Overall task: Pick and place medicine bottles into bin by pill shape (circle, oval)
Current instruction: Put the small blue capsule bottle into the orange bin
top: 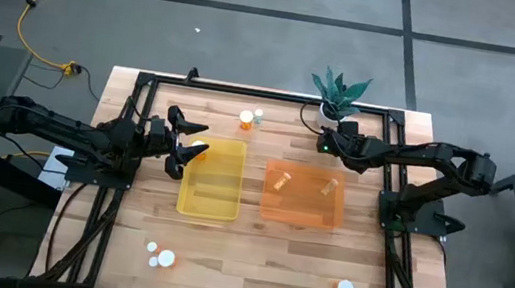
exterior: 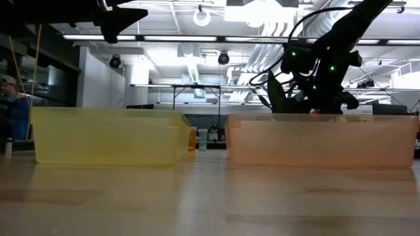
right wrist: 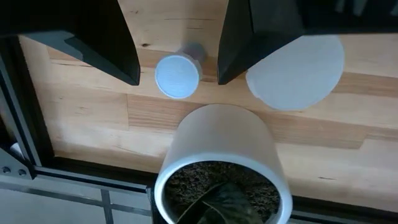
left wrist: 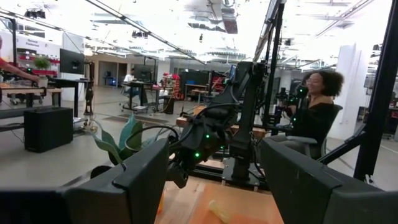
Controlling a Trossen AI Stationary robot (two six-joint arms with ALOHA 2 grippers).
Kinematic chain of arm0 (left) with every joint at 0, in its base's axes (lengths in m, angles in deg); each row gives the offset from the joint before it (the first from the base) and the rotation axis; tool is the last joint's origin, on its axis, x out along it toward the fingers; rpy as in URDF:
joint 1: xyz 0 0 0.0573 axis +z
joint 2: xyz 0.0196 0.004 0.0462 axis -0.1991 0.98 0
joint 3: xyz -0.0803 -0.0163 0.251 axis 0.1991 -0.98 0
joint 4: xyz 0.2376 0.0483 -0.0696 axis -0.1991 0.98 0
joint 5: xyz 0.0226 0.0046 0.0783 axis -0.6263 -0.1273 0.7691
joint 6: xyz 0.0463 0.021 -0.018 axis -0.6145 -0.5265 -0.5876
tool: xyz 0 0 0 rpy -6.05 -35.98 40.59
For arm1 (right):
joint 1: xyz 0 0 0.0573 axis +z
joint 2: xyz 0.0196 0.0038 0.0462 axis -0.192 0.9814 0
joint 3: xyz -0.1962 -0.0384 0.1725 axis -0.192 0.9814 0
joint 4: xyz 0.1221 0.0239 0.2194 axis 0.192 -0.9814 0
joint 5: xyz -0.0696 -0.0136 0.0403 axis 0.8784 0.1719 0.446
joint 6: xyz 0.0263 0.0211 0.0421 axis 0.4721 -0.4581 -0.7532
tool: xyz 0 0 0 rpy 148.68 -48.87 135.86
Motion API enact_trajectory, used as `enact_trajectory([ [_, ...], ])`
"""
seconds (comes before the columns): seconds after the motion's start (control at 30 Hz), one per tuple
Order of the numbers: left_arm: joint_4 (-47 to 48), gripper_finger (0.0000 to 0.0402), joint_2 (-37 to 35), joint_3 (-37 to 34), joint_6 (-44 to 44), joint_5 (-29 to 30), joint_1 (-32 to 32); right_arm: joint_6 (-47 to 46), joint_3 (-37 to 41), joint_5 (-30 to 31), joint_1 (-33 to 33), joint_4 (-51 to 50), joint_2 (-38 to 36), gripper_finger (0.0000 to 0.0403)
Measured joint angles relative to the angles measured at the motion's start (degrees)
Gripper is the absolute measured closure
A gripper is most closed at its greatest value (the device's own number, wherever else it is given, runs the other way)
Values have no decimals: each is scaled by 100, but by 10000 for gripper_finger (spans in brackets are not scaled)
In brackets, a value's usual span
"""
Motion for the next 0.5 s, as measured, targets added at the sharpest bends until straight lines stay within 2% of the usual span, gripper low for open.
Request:
enact_trajectory([
  [0.5, 0, 160, 0, 1, 128, 0, 0, 5, 0, -101, -143, 43, 0, 205],
])
